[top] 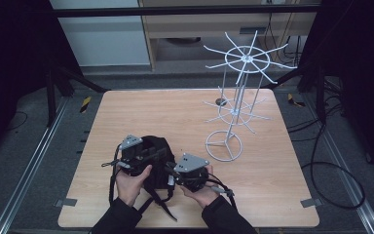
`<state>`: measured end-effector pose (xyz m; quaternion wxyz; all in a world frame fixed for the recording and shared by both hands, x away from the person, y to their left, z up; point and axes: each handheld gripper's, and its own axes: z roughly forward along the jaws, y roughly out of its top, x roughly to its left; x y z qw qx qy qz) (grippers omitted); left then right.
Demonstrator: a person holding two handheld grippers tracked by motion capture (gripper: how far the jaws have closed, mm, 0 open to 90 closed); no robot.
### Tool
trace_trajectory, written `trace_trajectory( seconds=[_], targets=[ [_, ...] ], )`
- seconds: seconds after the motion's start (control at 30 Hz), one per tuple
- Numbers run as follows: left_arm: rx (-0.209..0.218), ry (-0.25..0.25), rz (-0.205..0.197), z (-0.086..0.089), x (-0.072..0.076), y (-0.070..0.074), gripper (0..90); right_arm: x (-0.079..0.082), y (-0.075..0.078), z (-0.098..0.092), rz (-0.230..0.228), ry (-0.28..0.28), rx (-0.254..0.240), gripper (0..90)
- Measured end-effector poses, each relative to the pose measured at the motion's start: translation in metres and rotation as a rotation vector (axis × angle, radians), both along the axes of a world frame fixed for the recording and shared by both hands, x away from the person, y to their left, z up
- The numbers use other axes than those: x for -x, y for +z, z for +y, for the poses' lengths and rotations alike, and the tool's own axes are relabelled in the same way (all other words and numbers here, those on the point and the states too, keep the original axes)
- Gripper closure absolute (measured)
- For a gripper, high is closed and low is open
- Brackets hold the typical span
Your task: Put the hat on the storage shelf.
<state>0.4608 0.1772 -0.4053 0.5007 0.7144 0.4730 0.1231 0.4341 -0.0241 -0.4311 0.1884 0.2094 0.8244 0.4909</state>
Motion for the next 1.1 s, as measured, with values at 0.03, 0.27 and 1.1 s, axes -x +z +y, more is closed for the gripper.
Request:
trace_trajectory(
  seconds=[0.03, 0.27, 1.1],
  targets=[
    [-0.006, -0.003, -0.006, 0.001, 0.000, 0.001, 71.4, 0.000, 0.001, -0.001, 0.003, 0.007, -0.008, 75.4],
    [0.023, -0.010, -0.034, 0.014, 0.004, 0.009, 81.3, 0.009, 0.014, -0.019, 0.008, 0.023, -0.067, 63.0],
    [0.049, -0.194, -0.165, 0.018, 0.044, 0.048, 82.1, -0.045, -0.008, -0.027, 0.116, -0.120, -0.196, 59.7]
  ],
)
